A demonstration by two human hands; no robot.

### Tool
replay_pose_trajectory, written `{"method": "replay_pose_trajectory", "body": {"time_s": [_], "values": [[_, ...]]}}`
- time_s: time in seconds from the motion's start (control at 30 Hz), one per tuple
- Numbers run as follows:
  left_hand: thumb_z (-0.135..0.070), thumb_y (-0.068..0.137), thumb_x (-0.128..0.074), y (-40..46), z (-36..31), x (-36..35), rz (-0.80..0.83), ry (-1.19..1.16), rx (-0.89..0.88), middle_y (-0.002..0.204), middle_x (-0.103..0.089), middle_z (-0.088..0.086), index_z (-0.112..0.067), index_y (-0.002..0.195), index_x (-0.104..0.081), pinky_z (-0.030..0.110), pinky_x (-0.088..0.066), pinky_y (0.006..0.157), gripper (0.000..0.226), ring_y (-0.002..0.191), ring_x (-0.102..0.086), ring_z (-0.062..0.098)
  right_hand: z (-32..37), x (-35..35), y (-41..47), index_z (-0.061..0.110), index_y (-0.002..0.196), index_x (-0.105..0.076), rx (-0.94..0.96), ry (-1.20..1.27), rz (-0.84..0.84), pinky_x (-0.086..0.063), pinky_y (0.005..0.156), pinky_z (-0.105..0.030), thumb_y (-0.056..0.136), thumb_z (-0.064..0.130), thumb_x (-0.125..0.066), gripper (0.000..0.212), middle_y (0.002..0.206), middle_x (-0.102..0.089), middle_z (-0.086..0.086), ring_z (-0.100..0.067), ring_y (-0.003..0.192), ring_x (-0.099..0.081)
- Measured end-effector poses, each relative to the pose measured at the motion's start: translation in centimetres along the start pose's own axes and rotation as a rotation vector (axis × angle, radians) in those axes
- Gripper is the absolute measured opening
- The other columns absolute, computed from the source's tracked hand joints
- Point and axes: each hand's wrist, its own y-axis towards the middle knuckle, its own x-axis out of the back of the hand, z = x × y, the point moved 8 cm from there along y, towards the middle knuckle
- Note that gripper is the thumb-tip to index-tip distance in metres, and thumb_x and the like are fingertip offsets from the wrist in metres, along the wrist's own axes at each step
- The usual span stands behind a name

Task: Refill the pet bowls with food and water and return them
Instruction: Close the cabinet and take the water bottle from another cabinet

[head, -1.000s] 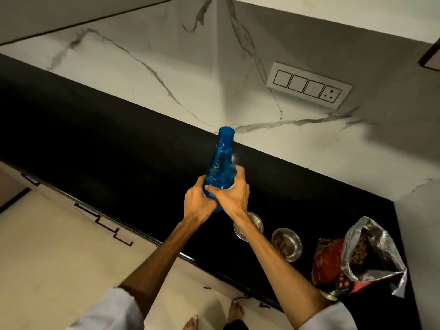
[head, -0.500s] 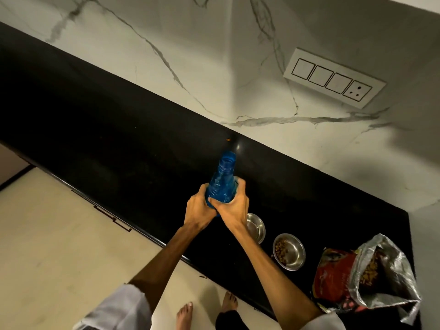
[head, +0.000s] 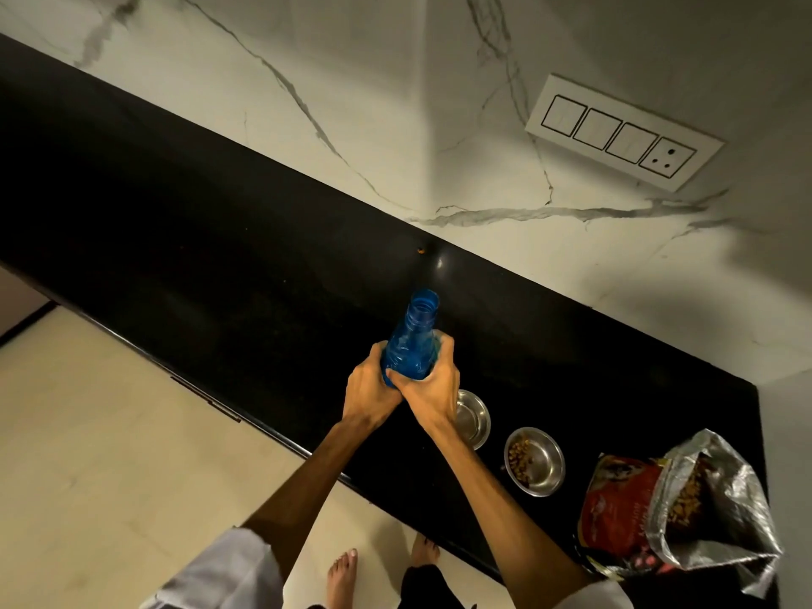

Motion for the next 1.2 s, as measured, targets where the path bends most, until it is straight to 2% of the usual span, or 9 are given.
{"method": "replay_pose_trajectory", "body": {"time_s": [0.23, 0.33, 0.43, 0.5, 0.6, 0.7, 0.87, 1.07, 1.2], "values": [[-0.035, 0.074, -0.084, -0.6, -1.0, 0.7, -0.020, 0.006, -0.004, 0.118, -0.070, -0.005, -0.022, 0.136, -0.051, 0.037, -0.058, 0.095, 0.071, 0.106, -0.068, 0.010, 1.0, 0.4, -0.7, 0.035, 0.137, -0.046, 0.050, -0.038, -0.030, -0.061, 0.094, -0.033, 0.061, 0.025, -0.099, 0.093, 0.122, -0.068, 0.013, -0.006, 0.111, -0.069], [-0.034, 0.075, -0.082, -0.8, -1.4, 1.2, -0.044, 0.012, -0.014, 0.119, -0.068, -0.006, -0.022, 0.135, -0.052, 0.039, -0.058, 0.095, 0.068, 0.107, -0.067, 0.010, 1.9, 1.0, -0.9, 0.032, 0.140, -0.048, 0.083, -0.026, -0.053, -0.057, 0.096, -0.023, 0.063, 0.025, -0.099, 0.093, 0.127, -0.068, 0.013, -0.004, 0.114, -0.067], [-0.038, 0.069, -0.079, -0.9, -1.8, 1.8, -0.060, 0.014, -0.018, 0.122, -0.067, -0.006, -0.023, 0.135, -0.052, 0.040, -0.059, 0.095, 0.073, 0.108, -0.066, 0.011, 2.9, 1.7, -1.2, 0.030, 0.143, -0.049, 0.105, -0.017, -0.059, -0.047, 0.096, -0.008, 0.064, 0.024, -0.099, 0.093, 0.131, -0.067, 0.013, -0.001, 0.120, -0.064], [-0.041, 0.065, -0.076, -1.1, -2.4, 2.2, -0.066, -0.001, -0.025, 0.121, -0.067, -0.006, -0.023, 0.135, -0.053, 0.039, -0.059, 0.095, 0.076, 0.107, -0.066, 0.010, 3.7, 2.2, -1.6, 0.029, 0.144, -0.049, 0.123, -0.008, -0.070, -0.044, 0.098, -0.005, 0.065, 0.024, -0.098, 0.093, 0.136, -0.065, 0.012, -0.001, 0.124, -0.061], [-0.040, 0.066, -0.072, -1.4, -3.5, 3.0, -0.074, -0.020, -0.042, 0.126, -0.065, -0.005, -0.021, 0.139, -0.052, 0.039, -0.057, 0.097, 0.078, 0.113, -0.064, 0.009, 4.9, 3.0, -2.3, 0.030, 0.145, -0.049, 0.159, 0.012, -0.103, -0.047, 0.110, -0.022, 0.067, 0.026, -0.097, 0.092, 0.140, -0.064, 0.012, -0.001, 0.130, -0.058], [-0.031, 0.071, -0.081, -1.7, -4.4, 4.2, -0.101, -0.033, -0.059, 0.137, -0.061, -0.003, -0.019, 0.145, -0.050, 0.039, -0.054, 0.103, 0.081, 0.123, -0.058, 0.009, 6.2, 3.8, -3.1, 0.029, 0.146, -0.050, 0.185, 0.041, -0.140, -0.048, 0.113, -0.035, 0.068, 0.026, -0.097, 0.090, 0.141, -0.063, 0.013, 0.001, 0.133, -0.055], [-0.028, 0.073, -0.088, -2.2, -6.7, 6.4, -0.153, -0.086, -0.101, 0.141, -0.058, -0.004, -0.019, 0.145, -0.051, 0.035, -0.056, 0.099, 0.081, 0.125, -0.056, 0.007, 9.1, 5.1, -4.2, 0.028, 0.146, -0.051, 0.236, 0.081, -0.190, -0.048, 0.113, -0.036, 0.070, 0.026, -0.097, 0.089, 0.141, -0.062, 0.012, 0.000, 0.135, -0.054], [-0.024, 0.075, -0.089, -3.2, -10.4, 9.7, -0.218, -0.230, -0.180, 0.137, -0.061, -0.007, -0.019, 0.140, -0.056, 0.034, -0.057, 0.097, 0.073, 0.122, -0.059, 0.006, 13.8, 6.4, -5.6, 0.027, 0.146, -0.053, 0.332, 0.112, -0.232, -0.048, 0.114, -0.033, 0.073, 0.032, -0.095, 0.084, 0.138, -0.061, 0.018, 0.004, 0.132, -0.055], [-0.029, 0.074, -0.092, -4.3, -12.7, 12.0, -0.241, -0.352, -0.219, 0.132, -0.063, -0.011, -0.022, 0.137, -0.058, 0.027, -0.055, 0.094, 0.072, 0.121, -0.061, 0.006, 17.2, 6.8, -6.6, 0.030, 0.145, -0.055, 0.383, 0.128, -0.239, -0.048, 0.115, -0.036, 0.076, 0.038, -0.093, 0.079, 0.142, -0.061, 0.016, 0.003, 0.133, -0.054]]}}
